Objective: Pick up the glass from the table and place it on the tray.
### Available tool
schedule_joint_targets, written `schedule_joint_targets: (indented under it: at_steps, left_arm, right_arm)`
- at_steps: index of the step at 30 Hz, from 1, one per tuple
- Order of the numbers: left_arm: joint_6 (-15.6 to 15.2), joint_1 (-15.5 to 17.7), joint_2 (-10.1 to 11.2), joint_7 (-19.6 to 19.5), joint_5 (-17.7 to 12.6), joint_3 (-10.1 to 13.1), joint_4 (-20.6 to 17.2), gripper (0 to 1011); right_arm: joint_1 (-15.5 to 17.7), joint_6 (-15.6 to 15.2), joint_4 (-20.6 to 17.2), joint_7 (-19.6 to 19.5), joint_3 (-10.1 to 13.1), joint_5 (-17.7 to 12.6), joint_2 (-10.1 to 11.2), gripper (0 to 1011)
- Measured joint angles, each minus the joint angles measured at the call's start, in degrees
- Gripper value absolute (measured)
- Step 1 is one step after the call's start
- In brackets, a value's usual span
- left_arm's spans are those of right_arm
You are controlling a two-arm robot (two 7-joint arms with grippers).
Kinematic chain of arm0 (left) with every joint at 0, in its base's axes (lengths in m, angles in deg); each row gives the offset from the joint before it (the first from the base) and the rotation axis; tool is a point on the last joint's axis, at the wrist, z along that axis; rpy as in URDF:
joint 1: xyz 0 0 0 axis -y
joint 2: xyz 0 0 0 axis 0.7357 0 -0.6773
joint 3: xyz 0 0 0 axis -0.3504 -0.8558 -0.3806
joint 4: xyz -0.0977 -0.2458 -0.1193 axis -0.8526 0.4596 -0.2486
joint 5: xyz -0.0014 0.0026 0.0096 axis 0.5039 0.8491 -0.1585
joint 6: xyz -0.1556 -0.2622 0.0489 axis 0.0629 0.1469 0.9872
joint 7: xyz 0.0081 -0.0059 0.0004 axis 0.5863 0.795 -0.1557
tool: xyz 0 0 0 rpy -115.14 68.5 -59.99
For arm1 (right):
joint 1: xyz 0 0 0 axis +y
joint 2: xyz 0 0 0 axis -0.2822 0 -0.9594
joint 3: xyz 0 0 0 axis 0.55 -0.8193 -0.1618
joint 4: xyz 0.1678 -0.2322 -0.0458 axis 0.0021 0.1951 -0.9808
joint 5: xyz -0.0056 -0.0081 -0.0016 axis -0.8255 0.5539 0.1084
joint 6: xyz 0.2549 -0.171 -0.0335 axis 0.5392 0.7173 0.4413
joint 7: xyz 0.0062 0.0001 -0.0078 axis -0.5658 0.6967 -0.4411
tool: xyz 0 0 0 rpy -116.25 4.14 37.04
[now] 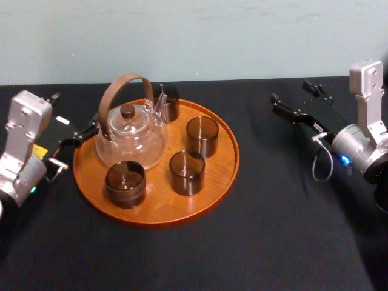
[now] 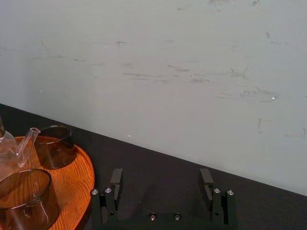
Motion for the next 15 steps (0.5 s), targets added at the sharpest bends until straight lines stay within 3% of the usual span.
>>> schedule_joint_targets:
  at_steps: [15]
  left_arm:
    - [0.00, 0.01, 0.00, 0.00, 0.00, 0.00, 0.00, 1001]
  right_arm:
    - [0.01, -0.02, -0.07, 0.07, -0.02, -0.09, 0.05, 1002]
